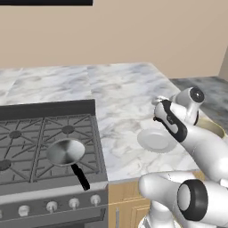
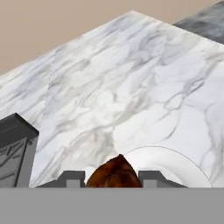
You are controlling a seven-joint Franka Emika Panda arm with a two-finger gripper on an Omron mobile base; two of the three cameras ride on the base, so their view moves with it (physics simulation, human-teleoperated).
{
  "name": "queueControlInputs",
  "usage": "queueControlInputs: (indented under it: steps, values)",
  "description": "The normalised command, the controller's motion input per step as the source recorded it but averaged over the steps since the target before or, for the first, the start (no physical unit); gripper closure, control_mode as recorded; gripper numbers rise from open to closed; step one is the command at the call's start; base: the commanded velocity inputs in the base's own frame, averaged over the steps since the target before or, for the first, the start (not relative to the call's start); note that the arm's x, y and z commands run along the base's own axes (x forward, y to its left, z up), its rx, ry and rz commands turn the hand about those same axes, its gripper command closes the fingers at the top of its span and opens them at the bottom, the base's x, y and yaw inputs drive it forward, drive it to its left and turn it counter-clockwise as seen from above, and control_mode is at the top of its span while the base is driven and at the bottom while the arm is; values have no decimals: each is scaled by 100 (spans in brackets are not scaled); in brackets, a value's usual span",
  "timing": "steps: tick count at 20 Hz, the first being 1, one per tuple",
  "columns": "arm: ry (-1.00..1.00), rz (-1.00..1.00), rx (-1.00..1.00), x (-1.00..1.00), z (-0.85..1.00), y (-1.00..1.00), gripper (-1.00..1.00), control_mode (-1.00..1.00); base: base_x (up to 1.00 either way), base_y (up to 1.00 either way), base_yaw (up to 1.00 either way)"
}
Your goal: Place the chicken drumstick on the plate and place the mushroom on the same plate.
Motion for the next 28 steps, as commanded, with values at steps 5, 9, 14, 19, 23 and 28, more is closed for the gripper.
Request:
queueControlInputs:
  steps: [5,9,14,19,23,28]
  values:
    - [0,0,0,0,0,0,100,100,2,-79,-2]
    - [0,0,0,0,0,0,100,100,-1,-86,-6]
    - [0,0,0,0,0,0,100,100,6,-1,0]
    - [0,0,0,0,0,0,100,100,16,16,0]
    - [0,0,0,0,0,0,100,100,0,79,0]
    - [0,0,0,0,0,0,100,100,0,14,0]
